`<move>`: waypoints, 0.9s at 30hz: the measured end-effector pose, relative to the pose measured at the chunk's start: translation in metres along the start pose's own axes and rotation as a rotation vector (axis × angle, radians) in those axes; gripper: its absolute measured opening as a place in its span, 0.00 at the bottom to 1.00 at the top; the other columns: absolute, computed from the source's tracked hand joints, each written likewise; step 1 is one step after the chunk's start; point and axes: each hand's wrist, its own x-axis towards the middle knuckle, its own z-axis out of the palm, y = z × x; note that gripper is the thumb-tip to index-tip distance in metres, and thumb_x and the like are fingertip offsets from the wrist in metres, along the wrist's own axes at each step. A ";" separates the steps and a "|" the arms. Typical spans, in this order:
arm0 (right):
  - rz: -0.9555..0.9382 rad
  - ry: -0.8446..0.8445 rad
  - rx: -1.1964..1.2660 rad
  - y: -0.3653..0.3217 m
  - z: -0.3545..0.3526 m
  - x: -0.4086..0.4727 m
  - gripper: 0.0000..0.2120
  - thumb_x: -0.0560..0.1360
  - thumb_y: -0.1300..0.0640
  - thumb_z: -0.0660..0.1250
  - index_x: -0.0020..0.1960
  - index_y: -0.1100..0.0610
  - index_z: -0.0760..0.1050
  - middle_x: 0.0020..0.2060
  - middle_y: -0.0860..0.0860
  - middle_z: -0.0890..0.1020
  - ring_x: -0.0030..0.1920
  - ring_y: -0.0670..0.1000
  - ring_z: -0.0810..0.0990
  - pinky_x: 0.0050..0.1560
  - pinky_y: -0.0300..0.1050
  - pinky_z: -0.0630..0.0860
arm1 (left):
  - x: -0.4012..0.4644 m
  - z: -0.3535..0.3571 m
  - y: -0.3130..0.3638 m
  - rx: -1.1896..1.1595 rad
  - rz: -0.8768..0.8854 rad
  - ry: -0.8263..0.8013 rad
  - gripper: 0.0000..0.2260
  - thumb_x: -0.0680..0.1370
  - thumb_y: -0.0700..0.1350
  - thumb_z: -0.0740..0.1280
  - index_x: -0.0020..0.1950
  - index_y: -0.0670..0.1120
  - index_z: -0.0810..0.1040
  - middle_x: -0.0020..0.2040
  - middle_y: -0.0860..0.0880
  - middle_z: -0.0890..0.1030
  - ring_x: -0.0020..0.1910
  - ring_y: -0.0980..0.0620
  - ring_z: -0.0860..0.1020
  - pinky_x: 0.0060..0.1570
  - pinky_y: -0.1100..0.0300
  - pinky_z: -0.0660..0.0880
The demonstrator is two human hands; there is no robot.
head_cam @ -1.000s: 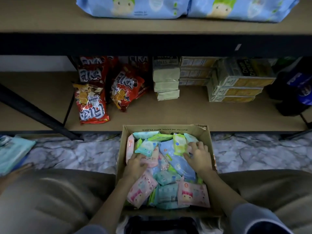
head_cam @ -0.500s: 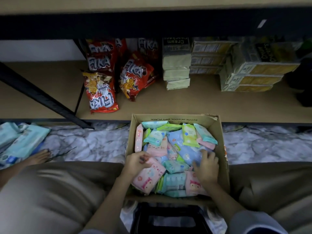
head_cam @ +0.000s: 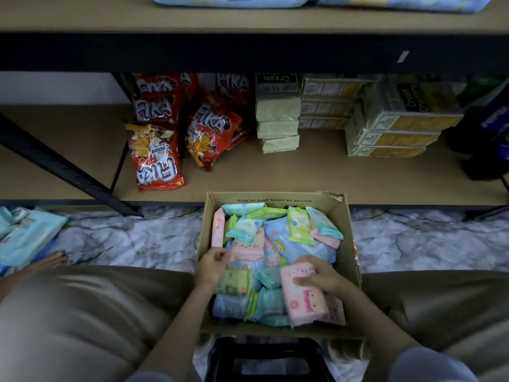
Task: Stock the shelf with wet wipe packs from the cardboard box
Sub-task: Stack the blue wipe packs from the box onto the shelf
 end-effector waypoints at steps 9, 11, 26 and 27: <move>0.009 0.525 -0.227 0.026 0.006 -0.001 0.17 0.74 0.47 0.66 0.60 0.52 0.76 0.51 0.58 0.80 0.53 0.59 0.79 0.51 0.49 0.76 | -0.001 0.020 -0.026 0.106 -0.104 -0.106 0.18 0.79 0.50 0.60 0.61 0.37 0.70 0.58 0.37 0.76 0.57 0.38 0.75 0.57 0.47 0.73; -0.023 0.663 -0.191 0.025 0.004 0.003 0.20 0.75 0.51 0.65 0.65 0.55 0.72 0.50 0.63 0.76 0.51 0.64 0.78 0.49 0.51 0.75 | -0.007 0.020 -0.032 0.318 -0.179 -0.112 0.18 0.81 0.51 0.56 0.61 0.37 0.68 0.58 0.33 0.76 0.57 0.36 0.75 0.54 0.49 0.72; 0.019 0.540 0.275 0.021 0.000 0.037 0.24 0.70 0.64 0.72 0.63 0.63 0.69 0.61 0.59 0.75 0.63 0.57 0.73 0.53 0.41 0.72 | 0.015 0.030 -0.046 -0.015 -0.120 -0.263 0.38 0.66 0.29 0.74 0.72 0.40 0.61 0.69 0.39 0.66 0.69 0.42 0.65 0.59 0.56 0.70; 0.005 0.536 0.262 0.022 0.000 0.037 0.24 0.69 0.65 0.72 0.63 0.64 0.69 0.61 0.59 0.75 0.62 0.56 0.73 0.52 0.37 0.72 | 0.019 0.031 -0.047 -0.016 -0.117 -0.269 0.38 0.66 0.28 0.73 0.72 0.39 0.60 0.69 0.39 0.66 0.69 0.42 0.65 0.58 0.57 0.70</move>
